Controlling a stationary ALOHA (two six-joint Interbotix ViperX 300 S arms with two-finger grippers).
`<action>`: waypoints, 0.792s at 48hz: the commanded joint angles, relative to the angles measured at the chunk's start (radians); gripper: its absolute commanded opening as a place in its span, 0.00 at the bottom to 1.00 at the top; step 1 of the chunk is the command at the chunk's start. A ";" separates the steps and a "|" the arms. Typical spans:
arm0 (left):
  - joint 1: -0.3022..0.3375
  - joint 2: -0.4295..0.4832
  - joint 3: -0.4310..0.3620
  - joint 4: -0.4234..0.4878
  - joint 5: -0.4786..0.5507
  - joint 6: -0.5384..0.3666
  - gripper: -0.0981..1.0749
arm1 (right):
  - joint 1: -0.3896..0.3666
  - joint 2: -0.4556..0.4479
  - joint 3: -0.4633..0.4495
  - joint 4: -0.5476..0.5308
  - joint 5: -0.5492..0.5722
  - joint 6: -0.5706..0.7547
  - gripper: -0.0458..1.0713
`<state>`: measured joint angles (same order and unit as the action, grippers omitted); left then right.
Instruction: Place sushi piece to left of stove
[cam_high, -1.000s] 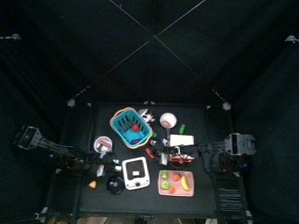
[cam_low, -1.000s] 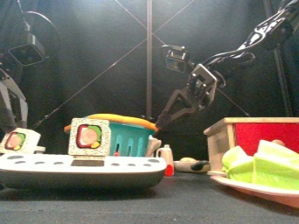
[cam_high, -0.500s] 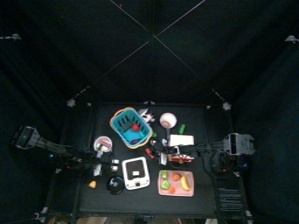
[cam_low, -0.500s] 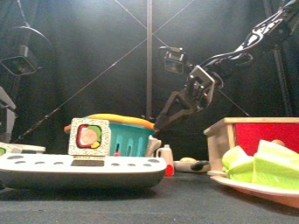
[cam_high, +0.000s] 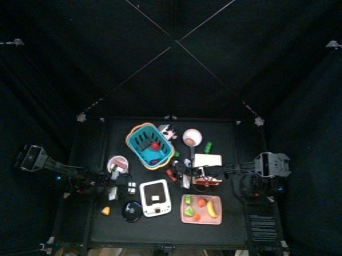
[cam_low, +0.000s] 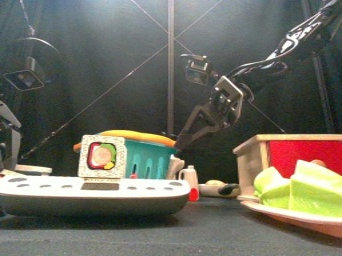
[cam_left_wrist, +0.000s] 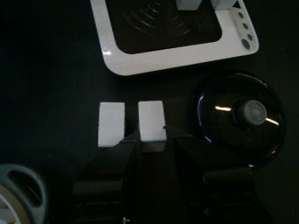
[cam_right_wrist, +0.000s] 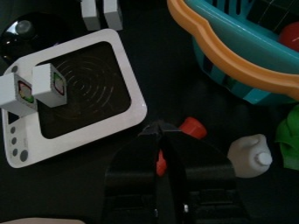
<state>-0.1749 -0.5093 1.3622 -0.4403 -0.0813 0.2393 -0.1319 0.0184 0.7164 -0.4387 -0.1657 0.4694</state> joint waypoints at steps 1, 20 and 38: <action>0.002 0.009 -0.025 0.002 -0.011 -0.002 0.65 | 0.000 -0.018 -0.025 -0.003 -0.003 0.000 0.45; 0.003 0.017 -0.023 0.000 -0.006 -0.002 0.67 | 0.002 -0.017 -0.025 -0.003 -0.003 0.000 0.45; 0.003 0.017 -0.026 -0.012 -0.005 -0.003 0.76 | 0.002 -0.015 -0.023 -0.003 -0.003 0.000 0.45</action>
<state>-0.1733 -0.4924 1.3606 -0.4495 -0.0828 0.2362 -0.1319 0.0199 0.7148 -0.4418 -0.1657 0.4694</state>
